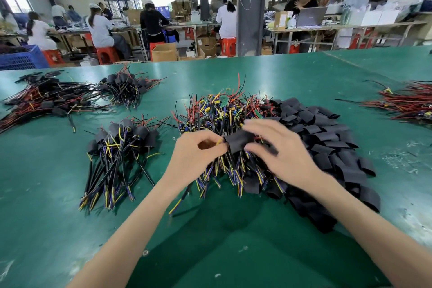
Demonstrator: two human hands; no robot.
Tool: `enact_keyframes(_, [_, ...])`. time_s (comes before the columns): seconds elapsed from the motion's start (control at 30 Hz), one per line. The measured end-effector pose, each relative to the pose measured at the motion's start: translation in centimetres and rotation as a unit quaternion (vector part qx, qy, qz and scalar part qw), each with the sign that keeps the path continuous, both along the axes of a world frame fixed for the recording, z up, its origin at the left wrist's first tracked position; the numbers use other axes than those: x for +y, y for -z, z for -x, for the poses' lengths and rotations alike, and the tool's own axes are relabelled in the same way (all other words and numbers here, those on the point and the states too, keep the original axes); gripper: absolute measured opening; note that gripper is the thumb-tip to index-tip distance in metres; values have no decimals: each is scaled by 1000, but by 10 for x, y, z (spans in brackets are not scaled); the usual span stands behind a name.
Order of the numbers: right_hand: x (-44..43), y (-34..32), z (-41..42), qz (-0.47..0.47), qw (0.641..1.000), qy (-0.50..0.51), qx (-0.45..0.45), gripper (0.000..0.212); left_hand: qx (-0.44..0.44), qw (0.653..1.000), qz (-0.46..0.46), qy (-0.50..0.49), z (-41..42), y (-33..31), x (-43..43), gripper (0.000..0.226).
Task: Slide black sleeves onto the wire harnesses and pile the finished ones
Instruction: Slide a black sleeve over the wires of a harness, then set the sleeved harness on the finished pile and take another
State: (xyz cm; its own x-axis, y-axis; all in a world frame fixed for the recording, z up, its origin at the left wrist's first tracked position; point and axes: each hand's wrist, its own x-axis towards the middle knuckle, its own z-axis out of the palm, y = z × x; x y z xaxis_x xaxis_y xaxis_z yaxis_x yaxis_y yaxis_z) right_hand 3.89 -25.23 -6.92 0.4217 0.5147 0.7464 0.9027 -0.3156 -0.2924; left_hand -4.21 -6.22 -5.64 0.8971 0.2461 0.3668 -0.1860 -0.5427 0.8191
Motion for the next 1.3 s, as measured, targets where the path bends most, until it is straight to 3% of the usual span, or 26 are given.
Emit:
enact_keyframes(0.1, [-20,-7,-24,-33,982,187,14,23,-81,990,-22,-109,1,-13,19,19])
enact_keyframes(0.2, [-43,-4,-48,101,915,371,124,20,-151,950,-83,-260,5,-23,56,8])
enact_keyframes(0.3, [-46,2,-51,183,882,393,185,22,-137,905,-106,-388,3,-16,97,13])
enact_keyframes(0.47, [-32,6,-45,204,903,333,180,28,-4,856,-170,-487,2,8,133,24])
enact_keyframes(0.6, [-31,12,-45,233,901,312,189,30,51,863,-152,-479,1,18,139,21])
enact_keyframes(0.8, [-34,12,-48,260,898,299,195,32,-45,851,-164,-496,-3,-1,108,39])
enact_keyframes(0.87, [-34,12,-49,273,896,296,190,35,-83,871,-193,-443,-12,-12,88,32])
enact_keyframes(1.0, [-34,12,-49,301,890,301,163,38,-97,939,-225,-242,-51,-32,39,19])
enact_keyframes(1.1, [-34,12,-47,305,891,301,152,42,-37,942,-280,-179,-89,-43,7,22])
enact_keyframes(1.2, [-34,12,-48,303,893,294,159,42,77,913,-358,-177,-119,-47,-10,30])
enact_keyframes(1.3, [-33,13,-48,300,893,299,149,40,119,911,-351,-182,-130,-46,-17,24])
